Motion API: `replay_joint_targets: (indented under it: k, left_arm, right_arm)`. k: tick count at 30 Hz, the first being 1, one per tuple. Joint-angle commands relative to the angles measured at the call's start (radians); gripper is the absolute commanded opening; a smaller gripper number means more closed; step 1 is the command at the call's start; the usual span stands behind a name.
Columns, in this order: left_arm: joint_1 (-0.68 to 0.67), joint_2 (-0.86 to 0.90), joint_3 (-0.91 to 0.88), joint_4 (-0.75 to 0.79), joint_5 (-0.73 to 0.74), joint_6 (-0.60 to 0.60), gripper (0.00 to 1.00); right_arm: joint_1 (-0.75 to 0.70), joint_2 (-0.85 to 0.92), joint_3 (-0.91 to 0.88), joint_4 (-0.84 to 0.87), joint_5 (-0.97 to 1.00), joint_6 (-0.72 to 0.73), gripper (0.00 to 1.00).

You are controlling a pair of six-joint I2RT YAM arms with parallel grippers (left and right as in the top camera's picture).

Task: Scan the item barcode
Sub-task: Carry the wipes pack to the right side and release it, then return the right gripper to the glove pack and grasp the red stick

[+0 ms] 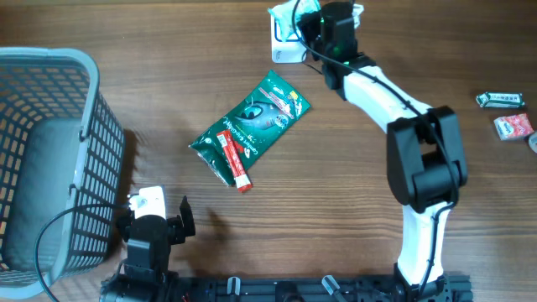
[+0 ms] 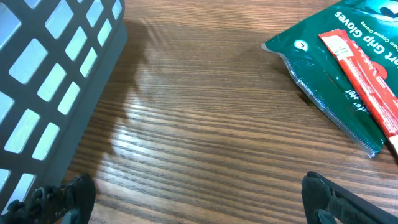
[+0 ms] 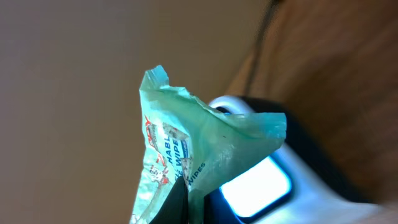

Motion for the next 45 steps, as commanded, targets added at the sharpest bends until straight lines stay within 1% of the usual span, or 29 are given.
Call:
replay_joint_targets:
  k: [1,4,6,8,10,12,14,17,19,21,22,23,24,25,26,27,28,31,33,34,36,38,39,40,41,43,44,45]
  left_arm:
    - [0.005,-0.006,-0.010,-0.001,0.008,0.019,1.00]
    - [0.005,-0.006,-0.010,-0.001,0.008,0.019,1.00]
    - [0.005,-0.006,-0.010,-0.001,0.008,0.019,1.00]
    - [0.005,-0.006,-0.010,-0.001,0.008,0.019,1.00]
    - [0.005,-0.006,-0.010,-0.001,0.008,0.019,1.00]
    - [0.005,-0.006,-0.010,-0.001,0.008,0.019,1.00]
    - [0.005,-0.006,-0.010,-0.001,0.008,0.019,1.00]
    - [0.005,-0.006,-0.010,-0.001,0.008,0.019,1.00]
    - [0.005,-0.006,-0.010,-0.001,0.008,0.019,1.00]
    - [0.005,-0.006,-0.010,-0.001,0.008,0.019,1.00]
    - [0.005,-0.006,-0.010,-0.001,0.008,0.019,1.00]
    - [0.005,-0.006,-0.010,-0.001,0.008,0.019,1.00]
    - [0.005,-0.006,-0.010,-0.001,0.008,0.019,1.00]
    - [0.005,-0.006,-0.010,-0.001,0.008,0.019,1.00]
    - [0.005,-0.006,-0.010,-0.001,0.008,0.019,1.00]
    - [0.005,-0.006,-0.010,-0.001,0.008,0.019,1.00]
    - [0.005,-0.006,-0.010,-0.001,0.008,0.019,1.00]
    - [0.005,-0.006,-0.010,-0.001,0.008,0.019,1.00]
    - [0.005,-0.006,-0.010,-0.001,0.008,0.019,1.00]
    - [0.005,-0.006,-0.010,-0.001,0.008,0.019,1.00]
    - [0.005,-0.006,-0.010,-0.001,0.008,0.019,1.00]
    - [0.006,-0.006,-0.010,-0.001,0.008,0.019,1.00]
    - [0.005,-0.006,-0.010,-0.001,0.008,0.019,1.00]
    - [0.005,-0.006,-0.010,-0.001,0.008,0.019,1.00]
    - [0.005,-0.006,-0.010,-0.001,0.008,0.019,1.00]
    - [0.005,-0.006,-0.010,-0.001,0.008,0.019,1.00]
    - [0.005,-0.006,-0.010,-0.001,0.008,0.019,1.00]
    - [0.005,-0.006,-0.010,-0.001,0.008,0.019,1.00]
  right_arm:
    - [-0.092,-0.137,0.024,-0.182,0.039,-0.109,0.04]
    - [-0.214,-0.205,0.024,-0.436,0.125,-0.108,0.05]
    - [-0.316,-0.216,0.024,-0.561,0.182,-0.111,0.05]
    - [-0.433,-0.195,0.023,-0.632,0.249,-0.162,0.05]
    - [-0.545,-0.162,0.023,-0.675,0.256,-0.199,0.04]
    - [-0.650,-0.123,0.023,-0.676,0.247,-0.244,0.04]
    - [-0.735,-0.085,0.023,-0.666,0.247,-0.304,0.05]
    - [-0.828,-0.034,0.023,-0.639,0.232,-0.374,0.05]
    - [-0.864,-0.016,0.023,-0.610,0.187,-0.418,0.13]
    - [-0.887,-0.016,0.024,-0.582,0.100,-0.423,0.17]
    - [-0.898,-0.024,0.026,-0.559,0.009,-0.432,0.27]
    - [-0.909,-0.032,0.038,-0.542,-0.102,-0.468,0.45]
    - [-0.918,-0.042,0.062,-0.536,-0.223,-0.509,0.55]
    - [-0.922,-0.053,0.081,-0.537,-0.289,-0.528,0.60]
    - [-0.925,-0.070,0.104,-0.541,-0.360,-0.548,0.75]
    - [-0.925,-0.092,0.122,-0.549,-0.415,-0.559,0.89]
    - [-0.926,-0.113,0.134,-0.557,-0.460,-0.572,0.99]
    - [-0.925,-0.196,0.144,-0.576,-0.653,-0.570,1.00]
    - [-0.915,-0.254,0.144,-0.589,-0.844,-0.570,1.00]
    - [-0.897,-0.285,0.144,-0.602,-0.963,-0.570,1.00]
    - [-0.848,-0.314,0.144,-0.603,-1.104,-0.568,1.00]
    - [-0.747,-0.321,0.144,-0.607,-1.191,-0.560,1.00]
    - [-0.695,-0.321,0.142,-0.609,-1.193,-0.554,1.00]
    - [-0.574,-0.320,0.127,-0.614,-1.156,-0.560,0.99]
    - [-0.493,-0.320,0.116,-0.635,-1.111,-0.576,1.00]
    - [-0.349,-0.315,0.107,-0.733,-0.998,-0.580,1.00]
    - [-0.266,-0.311,0.106,-0.804,-0.904,-0.579,1.00]
    - [-0.138,-0.302,0.106,-0.875,-0.747,-0.578,1.00]
